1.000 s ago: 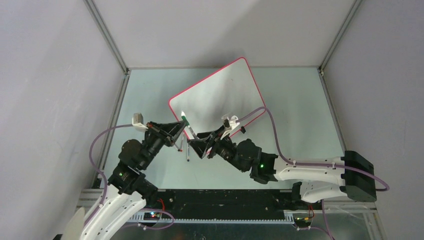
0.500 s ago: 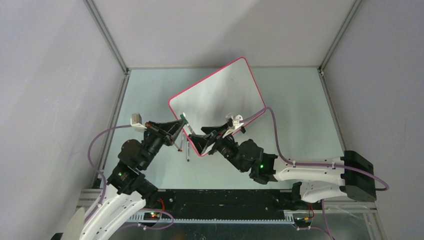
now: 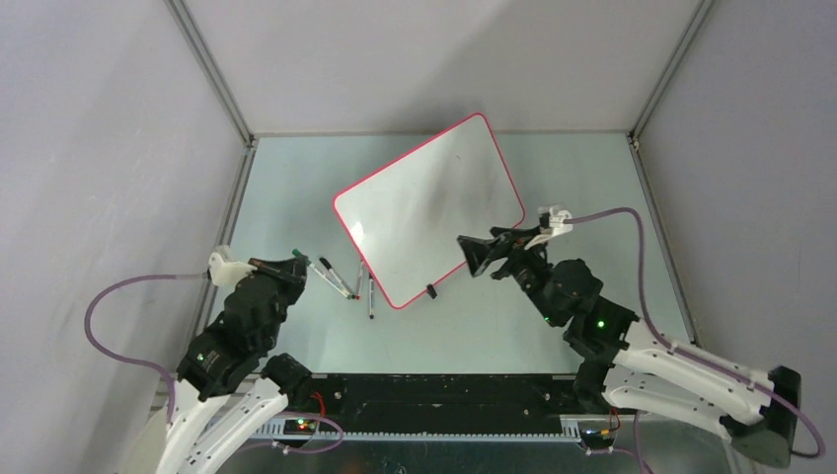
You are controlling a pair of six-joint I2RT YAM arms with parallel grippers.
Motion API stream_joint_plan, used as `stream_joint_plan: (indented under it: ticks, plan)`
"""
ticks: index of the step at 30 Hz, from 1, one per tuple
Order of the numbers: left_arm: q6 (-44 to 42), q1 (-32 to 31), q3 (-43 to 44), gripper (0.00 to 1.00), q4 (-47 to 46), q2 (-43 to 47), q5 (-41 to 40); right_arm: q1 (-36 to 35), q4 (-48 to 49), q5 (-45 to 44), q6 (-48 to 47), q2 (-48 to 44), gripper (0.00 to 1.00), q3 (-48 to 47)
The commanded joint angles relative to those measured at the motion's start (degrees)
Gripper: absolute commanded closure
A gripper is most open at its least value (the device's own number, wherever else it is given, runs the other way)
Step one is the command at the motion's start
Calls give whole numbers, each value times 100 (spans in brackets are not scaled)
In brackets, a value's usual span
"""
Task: Write a sentence on the whiteboard
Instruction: Open the whiteboard marker at the center of the board.
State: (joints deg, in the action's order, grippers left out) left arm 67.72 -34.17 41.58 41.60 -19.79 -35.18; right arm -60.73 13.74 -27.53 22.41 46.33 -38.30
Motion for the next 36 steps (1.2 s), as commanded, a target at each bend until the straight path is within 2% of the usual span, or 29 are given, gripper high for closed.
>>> stream_joint_plan:
  ticks: [1,4,8,11,15,18,23,27,32,36]
  plan:
    - [-351,-13,-70,100,772,-368,-995,665,-1254,330,66,-595,12,224]
    - [-391,38,-66,100,852,-581,-1074,1062,-1705,465,48,-1001,12,348]
    - [-372,53,-140,100,696,-596,-971,1246,-1974,726,90,-1297,12,455]
    - [-191,55,-306,100,200,-415,-262,1267,-1866,967,320,-1247,13,505]
    - [627,56,-651,100,-876,-289,1093,1085,-630,1399,754,-874,13,817]
    - [1446,48,-864,100,-1512,-434,1940,432,628,1115,625,-449,13,892]
    - [2186,46,-879,100,-1942,-839,2398,-773,2578,264,-187,621,14,724]
    - [2476,44,-903,100,-2158,-919,2490,-1061,2929,-38,-193,1463,19,267]
    - [2610,29,-856,100,-2211,-894,2501,-1143,2854,-35,6,2273,20,-260]
    - [2630,38,-828,100,-2198,-842,2450,-1172,2766,40,263,2675,28,-647]
